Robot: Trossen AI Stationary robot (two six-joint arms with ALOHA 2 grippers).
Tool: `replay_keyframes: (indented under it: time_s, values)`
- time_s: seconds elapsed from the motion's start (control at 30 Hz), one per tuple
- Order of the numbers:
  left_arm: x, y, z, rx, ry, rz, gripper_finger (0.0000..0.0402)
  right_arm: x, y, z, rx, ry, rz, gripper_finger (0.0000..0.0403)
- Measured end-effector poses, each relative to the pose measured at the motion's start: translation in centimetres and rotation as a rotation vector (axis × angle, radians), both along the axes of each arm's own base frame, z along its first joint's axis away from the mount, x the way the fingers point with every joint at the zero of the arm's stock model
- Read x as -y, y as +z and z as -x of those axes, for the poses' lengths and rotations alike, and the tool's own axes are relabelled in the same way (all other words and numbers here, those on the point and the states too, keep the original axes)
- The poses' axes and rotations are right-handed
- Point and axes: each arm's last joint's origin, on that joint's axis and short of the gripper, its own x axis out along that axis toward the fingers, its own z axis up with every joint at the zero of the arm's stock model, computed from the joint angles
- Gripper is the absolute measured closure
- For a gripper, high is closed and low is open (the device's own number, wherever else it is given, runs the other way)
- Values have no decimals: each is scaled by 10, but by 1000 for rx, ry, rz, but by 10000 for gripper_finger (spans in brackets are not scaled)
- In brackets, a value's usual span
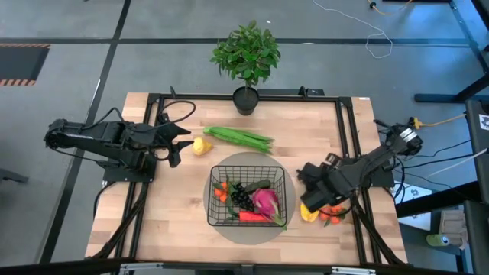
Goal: Build produce basket
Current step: Put the eggplant into the black wire basket
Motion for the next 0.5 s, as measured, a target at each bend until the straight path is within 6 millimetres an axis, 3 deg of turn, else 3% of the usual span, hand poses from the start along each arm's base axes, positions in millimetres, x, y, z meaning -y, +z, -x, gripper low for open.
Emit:
replay_keyframes:
  time_s: [0.3, 0.5]
  values:
    - [0, 0, 0, -1, 0, -1, 241, 30, -34, 54, 94, -255, 6, 235]
    - [0, 0, 0, -1, 0, 0, 241, 32, -70, 59, 195, -251, -156, 235]
